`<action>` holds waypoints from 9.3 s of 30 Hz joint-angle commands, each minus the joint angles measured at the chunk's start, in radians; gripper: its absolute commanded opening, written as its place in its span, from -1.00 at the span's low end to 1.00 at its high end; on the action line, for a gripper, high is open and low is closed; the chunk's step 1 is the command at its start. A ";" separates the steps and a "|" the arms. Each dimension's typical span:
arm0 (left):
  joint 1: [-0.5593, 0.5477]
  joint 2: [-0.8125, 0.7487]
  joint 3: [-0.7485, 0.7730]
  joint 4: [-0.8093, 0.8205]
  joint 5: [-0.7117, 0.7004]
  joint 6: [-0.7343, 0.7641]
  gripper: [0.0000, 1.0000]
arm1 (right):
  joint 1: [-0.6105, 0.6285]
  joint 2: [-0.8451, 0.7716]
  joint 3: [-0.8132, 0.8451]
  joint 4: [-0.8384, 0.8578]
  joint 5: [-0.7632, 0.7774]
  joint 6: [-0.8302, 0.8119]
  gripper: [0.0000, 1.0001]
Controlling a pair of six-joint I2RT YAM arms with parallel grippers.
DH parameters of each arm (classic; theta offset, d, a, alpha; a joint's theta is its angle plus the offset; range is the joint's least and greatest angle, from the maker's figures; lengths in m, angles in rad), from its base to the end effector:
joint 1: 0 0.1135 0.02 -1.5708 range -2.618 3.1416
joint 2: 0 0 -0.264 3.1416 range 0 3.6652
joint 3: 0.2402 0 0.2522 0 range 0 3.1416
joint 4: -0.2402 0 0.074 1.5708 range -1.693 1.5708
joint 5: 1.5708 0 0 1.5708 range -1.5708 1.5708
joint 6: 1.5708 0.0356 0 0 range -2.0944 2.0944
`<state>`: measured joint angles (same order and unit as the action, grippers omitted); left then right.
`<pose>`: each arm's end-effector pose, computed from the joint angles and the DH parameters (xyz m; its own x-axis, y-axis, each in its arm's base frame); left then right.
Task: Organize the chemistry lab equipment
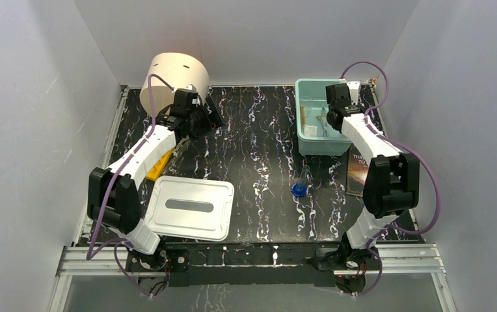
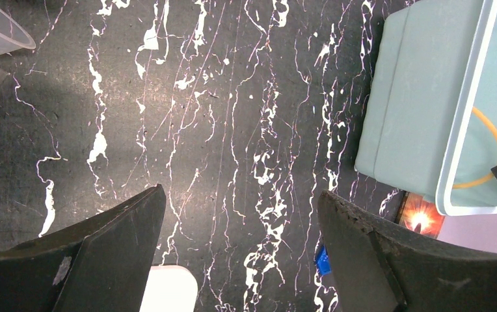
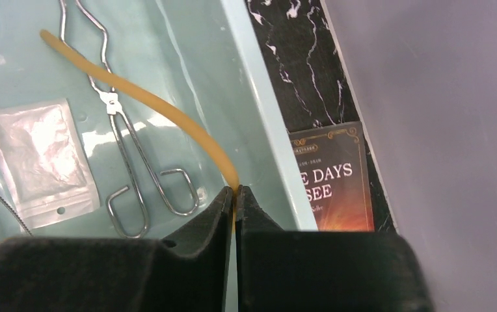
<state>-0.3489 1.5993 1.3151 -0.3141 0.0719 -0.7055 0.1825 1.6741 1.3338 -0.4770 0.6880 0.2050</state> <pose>0.3468 -0.1289 0.3046 -0.6602 -0.4480 -0.6028 -0.0411 0.8230 -0.5666 0.3656 0.0445 0.2769 -0.6437 0.0411 -0.7641 0.4270 0.8479 -0.3141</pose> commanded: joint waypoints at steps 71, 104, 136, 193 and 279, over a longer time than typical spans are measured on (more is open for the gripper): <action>-0.032 0.040 -0.016 0.086 0.165 0.026 0.82 | 0.364 -0.487 -0.322 -0.188 -0.542 0.110 -0.32; -0.118 -0.134 -0.443 0.540 0.644 0.321 0.52 | 0.354 0.002 0.144 0.039 -1.171 0.091 -0.42; -0.179 -0.077 -0.356 0.281 0.732 0.801 -0.62 | 0.340 0.070 0.249 -0.044 -1.351 0.124 -0.43; -0.179 0.057 -0.255 0.804 0.681 0.054 -0.87 | 0.279 -0.049 -0.008 0.276 -1.181 0.358 0.19; -0.162 -0.013 -0.073 0.432 0.444 0.273 0.61 | -0.104 0.356 0.311 0.006 -0.878 -0.106 -0.38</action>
<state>-0.5144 1.5848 1.1942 0.1379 0.5076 -0.4526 0.0799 2.0155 1.5829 -0.4728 -0.1680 0.0792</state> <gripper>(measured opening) 0.804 0.326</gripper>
